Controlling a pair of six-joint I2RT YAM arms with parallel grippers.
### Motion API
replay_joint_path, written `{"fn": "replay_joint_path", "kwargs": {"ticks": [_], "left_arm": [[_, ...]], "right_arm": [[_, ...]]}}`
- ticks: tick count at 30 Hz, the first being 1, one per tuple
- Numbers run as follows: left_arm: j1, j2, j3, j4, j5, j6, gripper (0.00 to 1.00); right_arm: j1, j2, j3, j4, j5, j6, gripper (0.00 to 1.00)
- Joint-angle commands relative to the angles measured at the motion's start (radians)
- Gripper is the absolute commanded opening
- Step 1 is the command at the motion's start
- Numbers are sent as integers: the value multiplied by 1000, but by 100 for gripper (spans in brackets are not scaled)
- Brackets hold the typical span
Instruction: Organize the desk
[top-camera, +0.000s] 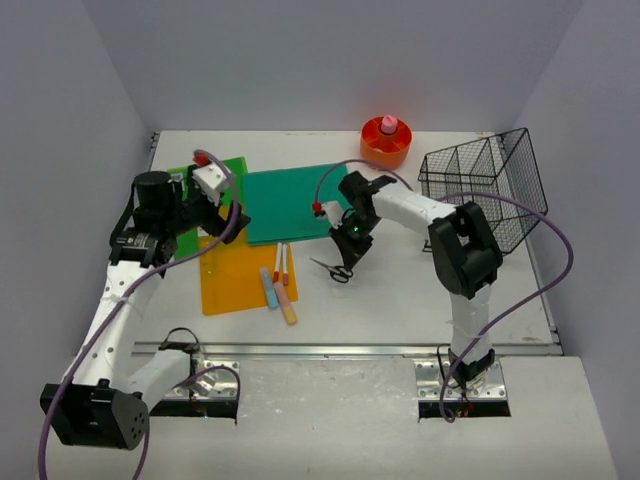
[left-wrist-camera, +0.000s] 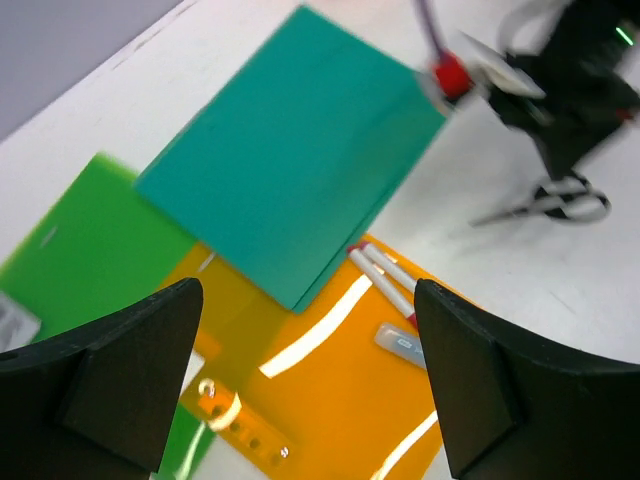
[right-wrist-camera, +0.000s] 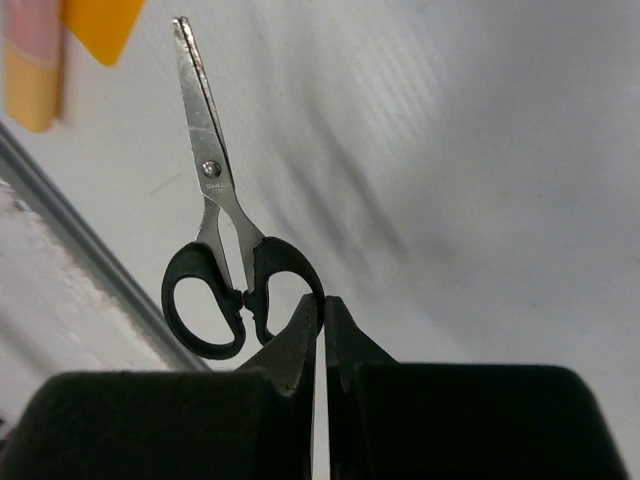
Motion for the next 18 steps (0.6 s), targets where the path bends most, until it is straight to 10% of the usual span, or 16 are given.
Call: {"fn": "replay_joint_path", "kwargs": {"ticks": [1, 9, 18], "left_arm": [[-211, 4, 23, -63, 104, 437, 82], [-650, 167, 105, -113, -51, 769, 67], [-765, 470, 358, -266, -58, 974, 50]], "right_arm": [[-95, 17, 191, -173, -172, 71, 0], [-138, -30, 169, -180, -282, 209, 0], [-168, -46, 99, -195, -331, 310, 0]]}}
